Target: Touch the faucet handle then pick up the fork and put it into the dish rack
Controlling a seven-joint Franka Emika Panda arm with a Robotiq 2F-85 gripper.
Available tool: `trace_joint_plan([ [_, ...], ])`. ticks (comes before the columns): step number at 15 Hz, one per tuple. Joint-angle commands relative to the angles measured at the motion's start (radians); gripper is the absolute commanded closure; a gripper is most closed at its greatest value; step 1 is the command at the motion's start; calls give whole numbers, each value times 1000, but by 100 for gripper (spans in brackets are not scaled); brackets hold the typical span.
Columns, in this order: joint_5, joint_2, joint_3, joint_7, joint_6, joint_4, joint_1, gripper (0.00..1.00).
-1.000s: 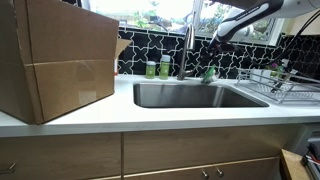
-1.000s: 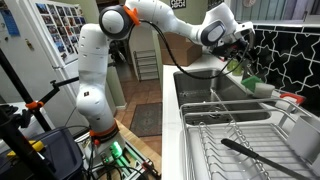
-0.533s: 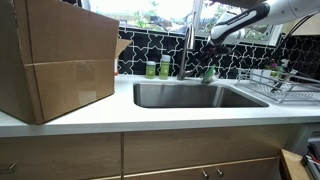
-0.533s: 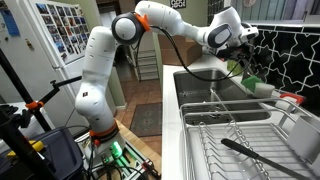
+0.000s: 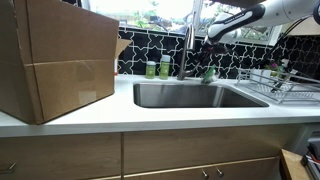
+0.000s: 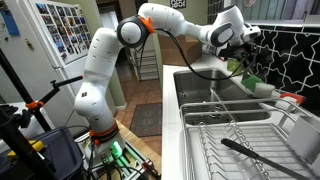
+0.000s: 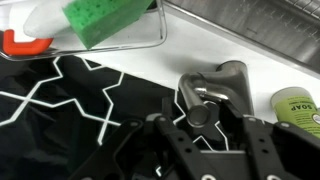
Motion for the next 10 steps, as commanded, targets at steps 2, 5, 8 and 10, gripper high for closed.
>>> trace_joint_plan([
  [2,26,46,27,-40,-61,74,-28,87],
  [5,29,55,31,-44,-77,90,-32,90],
  [8,36,55,41,-57,-89,96,-36,89],
  [10,50,50,54,-72,-89,91,-40,90],
])
